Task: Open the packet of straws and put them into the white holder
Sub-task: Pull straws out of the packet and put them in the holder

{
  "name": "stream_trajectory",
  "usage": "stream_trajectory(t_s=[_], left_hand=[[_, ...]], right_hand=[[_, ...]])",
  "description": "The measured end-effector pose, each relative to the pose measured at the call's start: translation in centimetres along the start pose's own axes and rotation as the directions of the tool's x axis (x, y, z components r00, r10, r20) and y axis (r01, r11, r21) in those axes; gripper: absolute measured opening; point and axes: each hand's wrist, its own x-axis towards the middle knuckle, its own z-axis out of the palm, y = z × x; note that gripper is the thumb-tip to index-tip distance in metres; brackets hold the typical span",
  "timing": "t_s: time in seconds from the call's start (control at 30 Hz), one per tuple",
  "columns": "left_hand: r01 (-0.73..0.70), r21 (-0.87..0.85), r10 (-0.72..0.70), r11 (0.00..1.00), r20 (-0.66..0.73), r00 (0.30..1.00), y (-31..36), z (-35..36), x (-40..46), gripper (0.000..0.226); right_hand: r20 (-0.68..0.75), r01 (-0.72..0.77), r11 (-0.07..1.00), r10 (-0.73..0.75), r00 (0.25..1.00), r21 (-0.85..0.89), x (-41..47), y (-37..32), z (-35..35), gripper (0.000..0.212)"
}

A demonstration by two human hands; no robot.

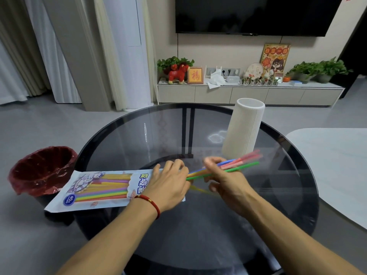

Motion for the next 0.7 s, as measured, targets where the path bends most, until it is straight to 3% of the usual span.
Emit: stream_trajectory(t_s=[0.1, 0.2, 0.3, 0.4, 0.57, 0.7], left_hand=[[0.025, -0.01, -0.025, 1.0, 0.01, 1.0, -0.2, 0.0, 0.0, 0.028], [0.053, 0.0, -0.053, 0.999, 0.015, 0.998, -1.1, -0.1, 0.0, 0.027], [0.01, -0.011, -0.01, 1.0, 0.028, 1.0, -0.7, 0.0, 0.0, 0.026], [-0.023, -0.019, 0.023, 1.0, 0.02, 1.0, 0.1, 0.2, 0.0, 0.027], [0.015, -0.057, -0.012, 0.998, 0.055, 0.998, -1.0, 0.1, -0.4, 0.03], [0.029, -0.068, -0.023, 0.997, 0.077, 0.997, -1.1, 0.1, -0.5, 0.03]], right_hand=[[-0.142, 0.127, 0.985, -0.143, 0.98, -0.115, 0.6, -0.6, -0.3, 0.012], [-0.232, 0.215, 0.974, -0.225, 0.946, -0.07, 1.1, -1.8, -1.6, 0.014], [-0.105, 0.105, 0.993, -0.098, 0.99, 0.06, 0.3, -0.8, -0.8, 0.015], [0.013, 0.043, 0.995, -0.042, 0.999, -0.094, -0.3, 0.3, 0.8, 0.018], [-0.177, 0.188, 0.962, -0.224, 0.958, -0.198, 0.2, -2.5, -1.2, 0.021], [-0.173, 0.275, 0.89, -0.355, 0.919, -0.364, -0.5, -6.9, -5.0, 0.022]])
